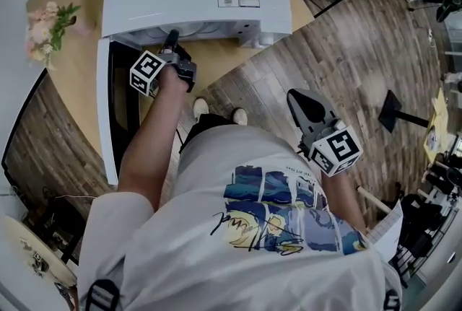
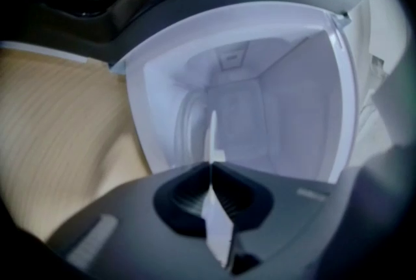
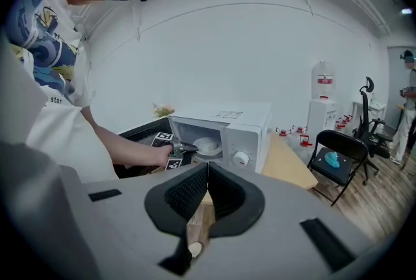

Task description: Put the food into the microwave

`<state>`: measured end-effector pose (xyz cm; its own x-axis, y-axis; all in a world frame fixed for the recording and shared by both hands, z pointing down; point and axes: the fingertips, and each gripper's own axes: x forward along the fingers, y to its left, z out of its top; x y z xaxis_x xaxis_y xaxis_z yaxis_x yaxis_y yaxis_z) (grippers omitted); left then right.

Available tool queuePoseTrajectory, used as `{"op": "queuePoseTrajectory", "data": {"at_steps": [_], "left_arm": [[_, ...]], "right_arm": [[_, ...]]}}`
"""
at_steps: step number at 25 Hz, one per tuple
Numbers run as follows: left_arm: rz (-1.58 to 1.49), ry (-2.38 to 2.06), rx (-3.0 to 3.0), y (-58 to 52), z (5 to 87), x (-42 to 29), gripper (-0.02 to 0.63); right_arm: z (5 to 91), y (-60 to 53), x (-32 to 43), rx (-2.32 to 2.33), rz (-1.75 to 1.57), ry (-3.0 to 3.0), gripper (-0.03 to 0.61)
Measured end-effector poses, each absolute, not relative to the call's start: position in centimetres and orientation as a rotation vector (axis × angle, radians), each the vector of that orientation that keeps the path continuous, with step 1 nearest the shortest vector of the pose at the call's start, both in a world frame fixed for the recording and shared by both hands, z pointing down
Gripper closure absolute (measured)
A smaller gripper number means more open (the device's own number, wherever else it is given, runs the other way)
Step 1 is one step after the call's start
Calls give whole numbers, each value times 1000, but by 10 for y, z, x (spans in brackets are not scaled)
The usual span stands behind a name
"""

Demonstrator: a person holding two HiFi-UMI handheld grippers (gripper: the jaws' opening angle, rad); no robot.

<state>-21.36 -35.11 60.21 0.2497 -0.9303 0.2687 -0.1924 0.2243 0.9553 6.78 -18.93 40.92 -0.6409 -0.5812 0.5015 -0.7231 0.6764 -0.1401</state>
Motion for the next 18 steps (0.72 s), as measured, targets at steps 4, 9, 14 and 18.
{"op": "queuePoseTrajectory", "data": {"at_steps": [4, 9, 14, 18], "left_arm": [[-706, -1250, 1248, -353, 607, -212, 597], [-579, -1338, 1270, -355, 612, -213, 577], [-402, -1467, 1339, -357, 610, -213, 554], [-251, -1577, 1389, -356, 608, -214, 537]], "right_arm": [[409, -187, 71, 1032, 462, -2460, 571], [407, -185, 70, 1035, 468, -2459, 571], [409, -182, 71, 1016, 460, -2458, 571], [406, -179, 73, 1012, 441, -2466, 571]]}}
